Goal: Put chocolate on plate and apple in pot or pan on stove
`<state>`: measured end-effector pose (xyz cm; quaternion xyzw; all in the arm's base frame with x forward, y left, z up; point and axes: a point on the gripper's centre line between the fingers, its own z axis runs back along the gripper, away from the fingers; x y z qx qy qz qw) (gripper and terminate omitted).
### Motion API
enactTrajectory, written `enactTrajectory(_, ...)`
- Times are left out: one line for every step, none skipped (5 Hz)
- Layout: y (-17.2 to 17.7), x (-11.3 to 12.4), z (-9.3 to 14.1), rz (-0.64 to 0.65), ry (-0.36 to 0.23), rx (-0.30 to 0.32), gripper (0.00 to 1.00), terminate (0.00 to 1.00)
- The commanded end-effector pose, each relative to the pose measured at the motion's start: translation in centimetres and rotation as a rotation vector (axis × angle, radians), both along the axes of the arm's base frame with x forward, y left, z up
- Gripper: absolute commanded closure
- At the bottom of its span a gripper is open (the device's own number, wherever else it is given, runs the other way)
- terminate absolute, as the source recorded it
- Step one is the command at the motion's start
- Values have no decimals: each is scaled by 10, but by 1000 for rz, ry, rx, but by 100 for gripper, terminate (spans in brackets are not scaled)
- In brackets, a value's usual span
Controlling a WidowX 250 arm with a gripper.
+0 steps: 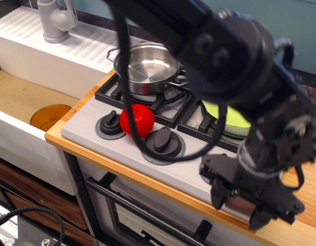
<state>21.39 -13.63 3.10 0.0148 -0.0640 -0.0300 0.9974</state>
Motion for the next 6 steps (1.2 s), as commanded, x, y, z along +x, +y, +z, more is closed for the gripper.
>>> enactTrajectory(9, 17, 61, -35, -1, -3, 100, 0)
enactTrajectory(24, 33, 82, -63, 24, 16, 100, 0)
enactTrajectory(42, 57, 96, -101, 46, 24, 100, 0)
enactTrajectory(59, 82, 95, -136, 50, 21, 100, 0)
enactTrajectory(70, 103, 85, -160, 36, 6, 100, 0)
enactTrajectory(75, 112, 75, -168, 22, -7, 100, 0)
